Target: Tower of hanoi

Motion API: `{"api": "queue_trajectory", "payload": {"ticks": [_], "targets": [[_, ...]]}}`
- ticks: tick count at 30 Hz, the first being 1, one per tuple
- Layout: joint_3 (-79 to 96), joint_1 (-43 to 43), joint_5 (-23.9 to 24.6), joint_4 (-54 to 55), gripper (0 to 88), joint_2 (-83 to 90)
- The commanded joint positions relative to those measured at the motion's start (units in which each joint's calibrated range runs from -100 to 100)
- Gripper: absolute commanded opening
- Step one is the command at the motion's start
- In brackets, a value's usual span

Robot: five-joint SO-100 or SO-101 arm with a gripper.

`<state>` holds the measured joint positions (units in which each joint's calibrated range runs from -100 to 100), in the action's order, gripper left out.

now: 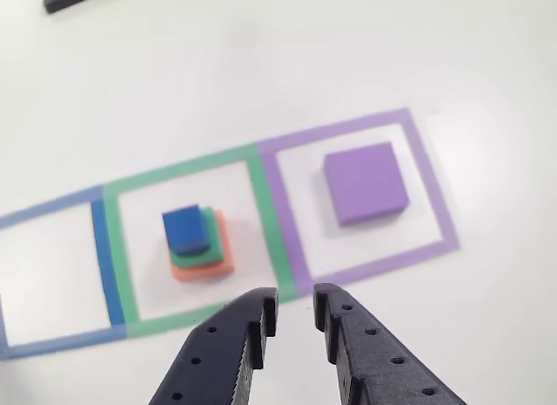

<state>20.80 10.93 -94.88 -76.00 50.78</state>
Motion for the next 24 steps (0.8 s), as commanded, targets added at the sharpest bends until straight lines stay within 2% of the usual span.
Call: {"api": "queue_trajectory", "payload": {"ticks": [1, 6, 12, 21, 24], "targets": [[-14.3, 3.4, 2.4, -10.1, 0.0, -2.1], [-16.8, 7.6, 1.3, -13.0, 0.0, -2.4], [-13.1, 11.3, -5.1, -12.7, 5.0, -1.6], [1.2, 13.5, -5.1, -1.3, 15.7, 3.1], [6.9, 15.3, -5.1, 2.5, 16.2, 4.0]]}}
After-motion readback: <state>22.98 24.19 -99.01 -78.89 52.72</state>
